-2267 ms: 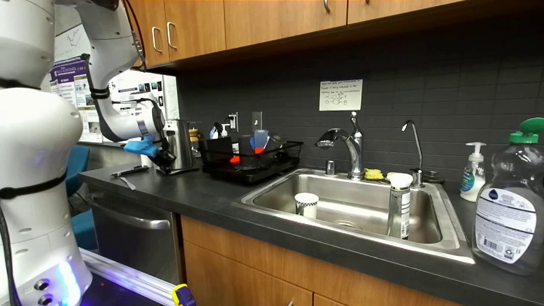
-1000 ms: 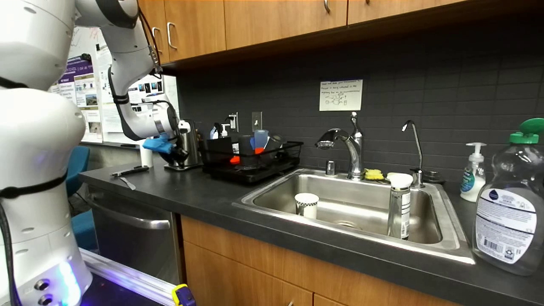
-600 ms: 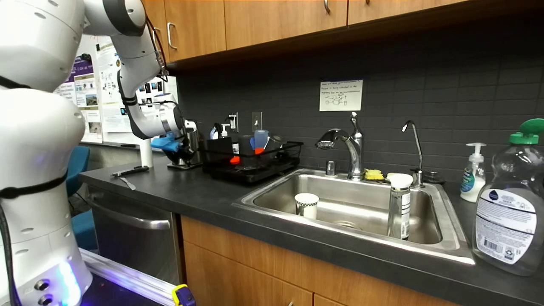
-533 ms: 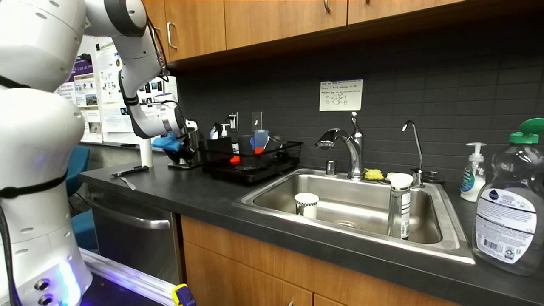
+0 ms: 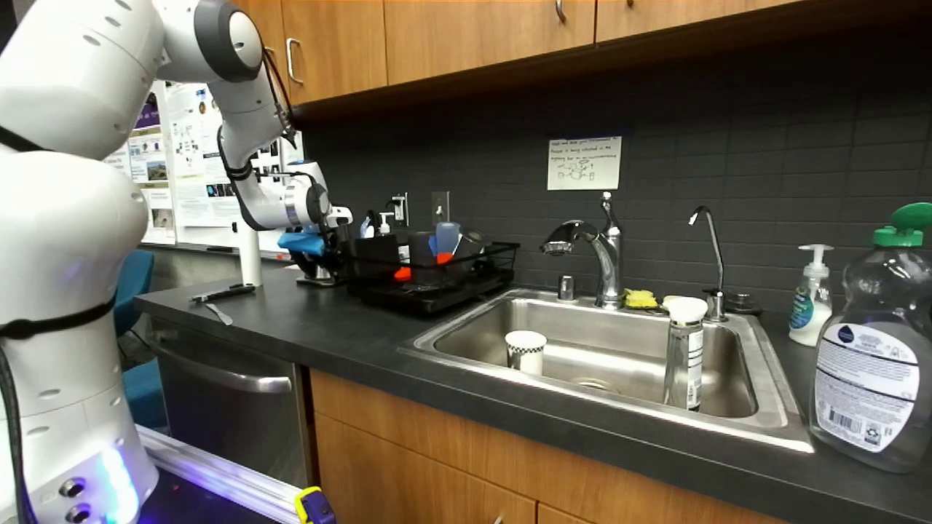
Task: Push the kettle backward
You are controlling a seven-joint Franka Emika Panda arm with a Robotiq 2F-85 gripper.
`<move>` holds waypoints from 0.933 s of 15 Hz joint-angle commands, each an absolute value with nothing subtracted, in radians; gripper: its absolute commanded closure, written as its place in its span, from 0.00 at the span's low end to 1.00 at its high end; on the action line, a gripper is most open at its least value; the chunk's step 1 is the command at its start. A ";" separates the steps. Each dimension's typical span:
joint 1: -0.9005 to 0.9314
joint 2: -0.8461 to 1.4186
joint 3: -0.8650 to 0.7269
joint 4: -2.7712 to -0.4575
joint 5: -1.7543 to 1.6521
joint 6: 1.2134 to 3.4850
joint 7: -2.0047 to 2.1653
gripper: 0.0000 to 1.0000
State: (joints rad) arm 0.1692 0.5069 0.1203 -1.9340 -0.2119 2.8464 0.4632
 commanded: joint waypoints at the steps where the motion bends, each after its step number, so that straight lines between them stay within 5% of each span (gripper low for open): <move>1: 0.209 0.562 0.081 -1.820 -0.126 2.795 0.365 1.00; 14: 0.321 0.503 0.014 -1.888 -0.104 2.750 0.416 1.00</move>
State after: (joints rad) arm 0.2609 0.5434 0.0535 -1.8458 -0.1059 2.7644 0.3837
